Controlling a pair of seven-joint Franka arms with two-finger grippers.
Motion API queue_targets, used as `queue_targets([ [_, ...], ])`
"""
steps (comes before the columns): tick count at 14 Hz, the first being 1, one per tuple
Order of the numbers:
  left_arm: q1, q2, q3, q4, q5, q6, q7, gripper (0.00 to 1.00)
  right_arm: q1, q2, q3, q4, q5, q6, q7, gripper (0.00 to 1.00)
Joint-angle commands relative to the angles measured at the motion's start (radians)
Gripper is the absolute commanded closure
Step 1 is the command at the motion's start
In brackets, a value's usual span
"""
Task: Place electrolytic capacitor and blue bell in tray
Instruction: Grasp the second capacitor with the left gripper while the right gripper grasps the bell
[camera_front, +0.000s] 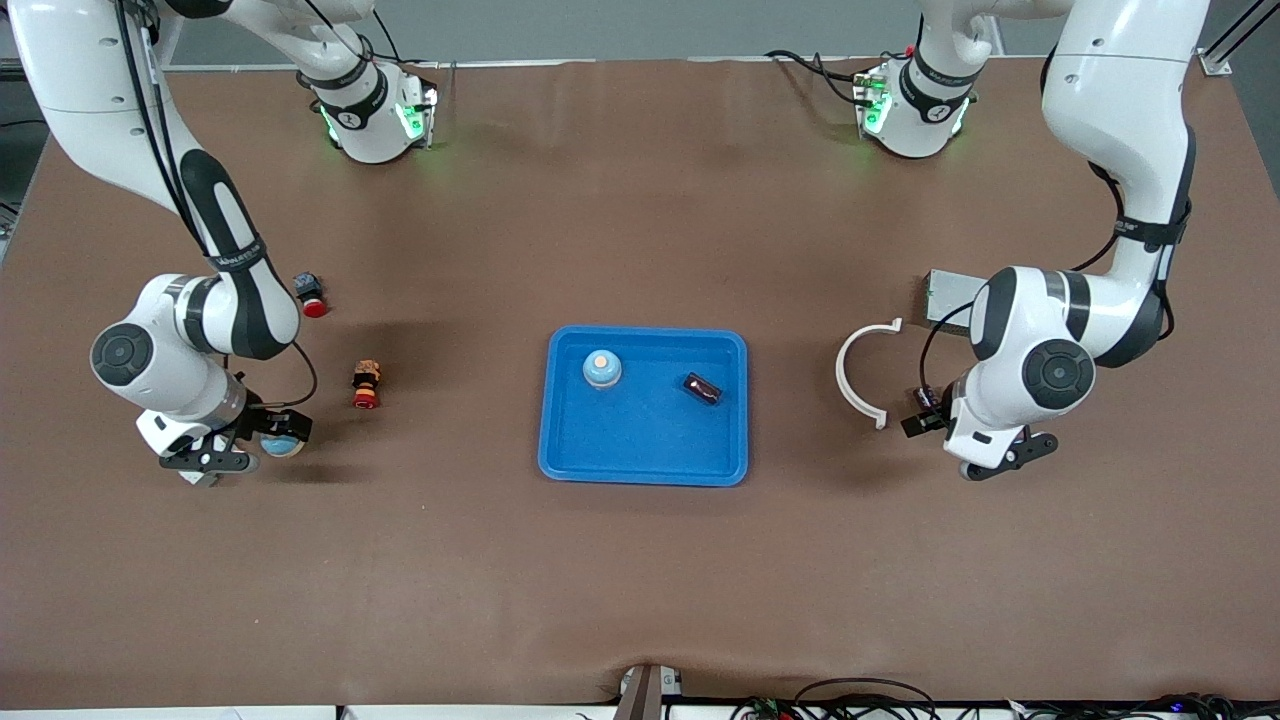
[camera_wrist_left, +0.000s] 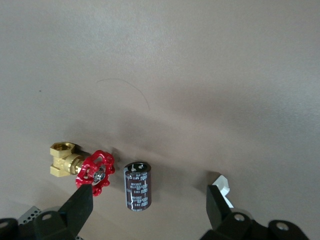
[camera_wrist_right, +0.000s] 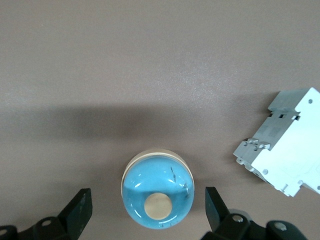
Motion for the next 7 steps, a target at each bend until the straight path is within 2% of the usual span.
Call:
queue_targets([
  [1,-0.012,0.03,-0.002,0.018,0.015,-0.001,-0.079,0.0,-0.025,-0.032,0.022,-0.034,0.015,0.011,-0.019,0.0],
  [7,-0.017,0.076,-0.007,0.037,0.011,-0.002,-0.173,0.0,-0.031,-0.027,0.022,-0.037,0.015,0.028,-0.019,0.0],
])
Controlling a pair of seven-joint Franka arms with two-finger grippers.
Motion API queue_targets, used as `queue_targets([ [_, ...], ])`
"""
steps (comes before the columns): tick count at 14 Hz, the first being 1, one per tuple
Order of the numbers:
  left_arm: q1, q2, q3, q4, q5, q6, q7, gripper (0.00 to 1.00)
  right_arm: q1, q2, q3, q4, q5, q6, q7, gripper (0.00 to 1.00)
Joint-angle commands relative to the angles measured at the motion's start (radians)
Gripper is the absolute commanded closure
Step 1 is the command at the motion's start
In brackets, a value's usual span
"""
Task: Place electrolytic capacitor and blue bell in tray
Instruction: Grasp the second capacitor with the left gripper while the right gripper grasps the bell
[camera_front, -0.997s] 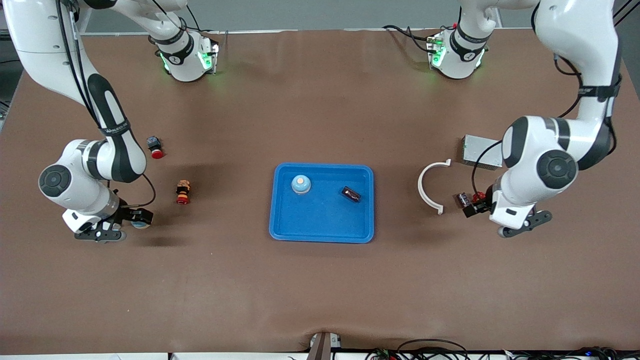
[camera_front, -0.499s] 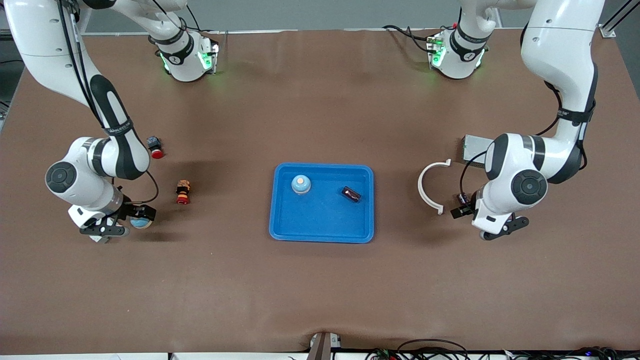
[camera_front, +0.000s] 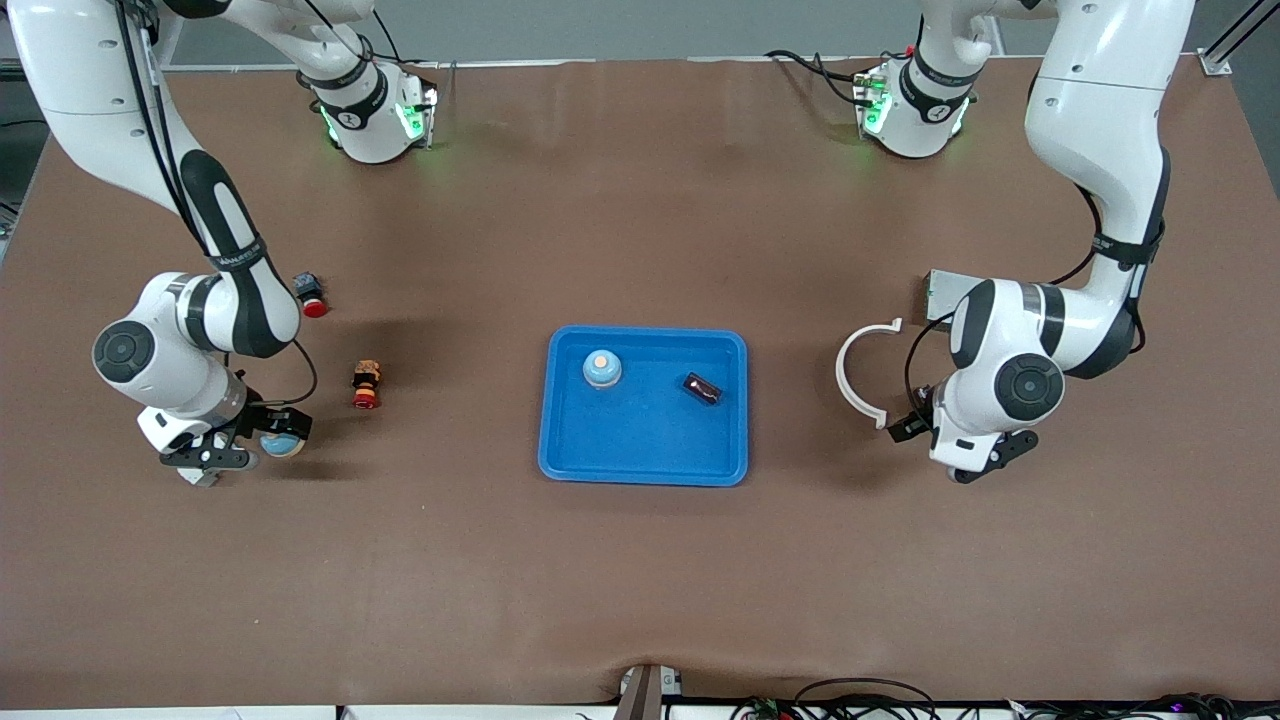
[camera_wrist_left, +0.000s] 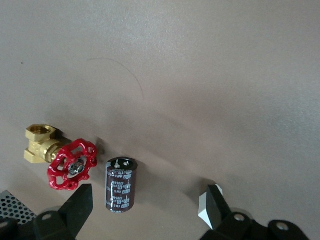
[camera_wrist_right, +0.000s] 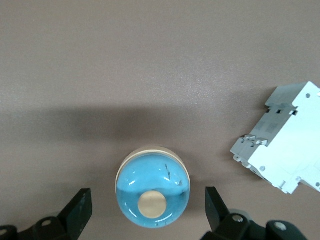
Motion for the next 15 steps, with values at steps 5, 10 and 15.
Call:
queue_targets([
  [5,0.0,0.045,0.001,0.019,0.012,-0.013,-0.036,0.0,-0.028,-0.027,0.022,-0.027,0.015,0.015,-0.019,0.0],
  [10,0.005,0.052,0.003,0.018,0.014,-0.016,-0.039,0.0,-0.028,-0.024,0.02,-0.022,0.015,0.027,-0.019,0.0],
  [15,0.003,0.06,0.001,0.016,0.014,-0.017,-0.056,0.0,-0.028,-0.013,0.022,-0.017,0.017,0.027,-0.017,0.0],
])
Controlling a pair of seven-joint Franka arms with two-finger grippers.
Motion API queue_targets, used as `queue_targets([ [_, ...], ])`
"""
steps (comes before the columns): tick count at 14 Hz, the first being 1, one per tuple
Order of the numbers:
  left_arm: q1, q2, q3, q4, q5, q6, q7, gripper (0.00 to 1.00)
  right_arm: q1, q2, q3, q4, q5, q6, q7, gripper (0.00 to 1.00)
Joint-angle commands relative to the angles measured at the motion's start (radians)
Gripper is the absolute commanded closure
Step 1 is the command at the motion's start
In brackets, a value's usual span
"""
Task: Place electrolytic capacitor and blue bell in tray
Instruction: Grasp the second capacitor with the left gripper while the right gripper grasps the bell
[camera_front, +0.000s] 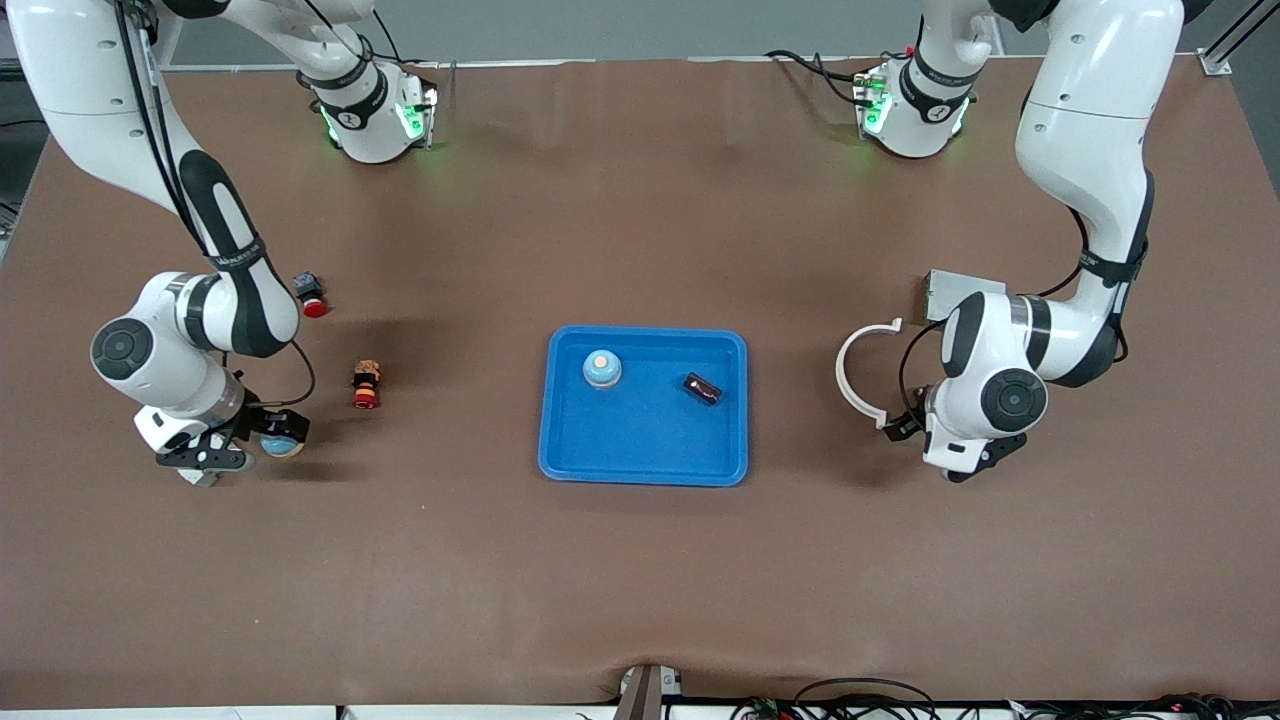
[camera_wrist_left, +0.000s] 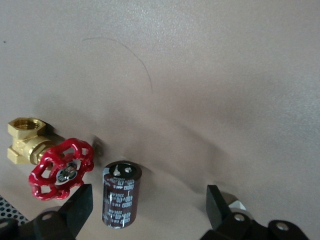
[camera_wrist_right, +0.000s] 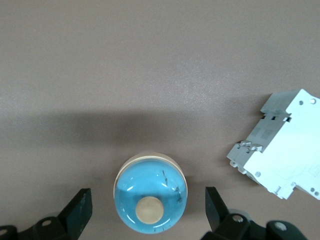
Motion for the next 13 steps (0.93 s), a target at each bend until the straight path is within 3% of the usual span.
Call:
queue_targets([
  [1,0.0,0.008,0.001,0.014,0.014,-0.017,-0.029,0.0,-0.025,-0.012,0.02,-0.016,0.017,0.008,-0.017,0.0],
  [6,-0.005,0.016,0.001,0.013,0.014,-0.017,-0.05,0.0,-0.025,-0.006,0.02,-0.016,0.018,0.011,-0.016,0.0],
  [8,-0.006,0.019,0.001,0.013,0.014,-0.017,-0.05,0.0,-0.025,-0.006,0.02,-0.016,0.018,0.008,-0.008,0.61],
  [9,-0.006,0.019,0.001,0.013,0.014,-0.017,-0.05,0.0,-0.025,-0.006,0.022,-0.016,0.02,0.008,-0.005,0.87],
  [10,-0.006,0.019,0.001,0.013,0.014,-0.017,-0.05,0.0,-0.025,-0.006,0.02,-0.018,0.032,0.008,-0.005,1.0],
  [13,-0.006,0.022,0.001,0.016,0.014,-0.017,-0.05,0.04,-0.017,-0.006,0.022,-0.016,0.05,0.002,-0.003,1.0],
])
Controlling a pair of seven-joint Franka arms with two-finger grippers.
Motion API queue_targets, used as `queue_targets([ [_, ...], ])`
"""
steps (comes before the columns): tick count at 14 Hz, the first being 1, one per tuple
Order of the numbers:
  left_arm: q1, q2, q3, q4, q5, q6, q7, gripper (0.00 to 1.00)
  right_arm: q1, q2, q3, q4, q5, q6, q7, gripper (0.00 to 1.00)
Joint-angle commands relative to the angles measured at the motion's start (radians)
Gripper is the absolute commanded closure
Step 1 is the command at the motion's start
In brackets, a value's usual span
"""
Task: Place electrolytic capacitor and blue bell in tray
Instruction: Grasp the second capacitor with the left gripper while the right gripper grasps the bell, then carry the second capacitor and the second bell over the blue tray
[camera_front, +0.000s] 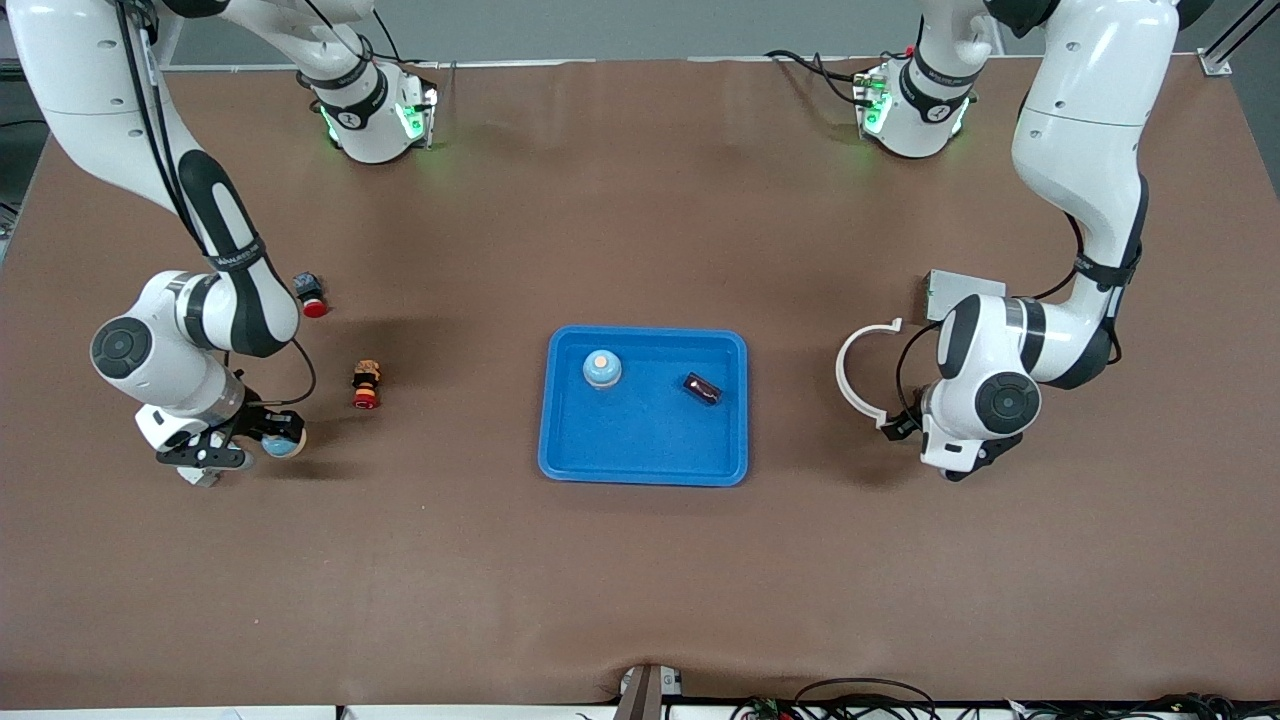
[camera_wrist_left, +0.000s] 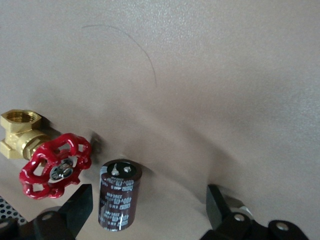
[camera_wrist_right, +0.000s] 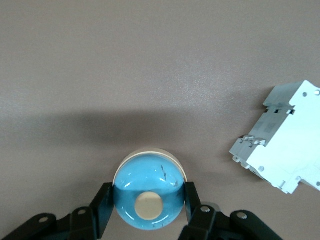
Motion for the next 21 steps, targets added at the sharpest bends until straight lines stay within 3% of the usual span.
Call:
queue_targets([
  [1,-0.005,0.009,0.001,0.016,0.014,-0.014,-0.019,0.15,-0.014,-0.007,0.022,-0.009,0.021,-0.005,-0.004,1.0],
  [4,-0.005,0.009,0.001,0.017,0.014,-0.014,-0.02,0.47,0.027,-0.027,0.022,-0.006,0.021,-0.031,0.057,1.0],
  [7,-0.003,0.009,0.001,0.017,0.014,-0.014,-0.023,0.7,0.093,-0.074,0.022,0.032,0.021,-0.19,0.175,1.0],
  [10,-0.002,0.006,0.001,0.017,0.014,-0.014,-0.03,0.9,0.188,-0.113,0.023,0.045,0.021,-0.238,0.328,1.0],
  [17,0.0,-0.005,0.001,0.037,0.014,-0.015,-0.057,0.94,0.408,-0.108,0.023,0.106,0.02,-0.24,0.683,1.0],
  [21,-0.002,-0.002,0.0,0.146,0.014,-0.167,-0.057,0.94,0.512,-0.084,0.022,0.199,0.02,-0.289,0.864,1.0],
])
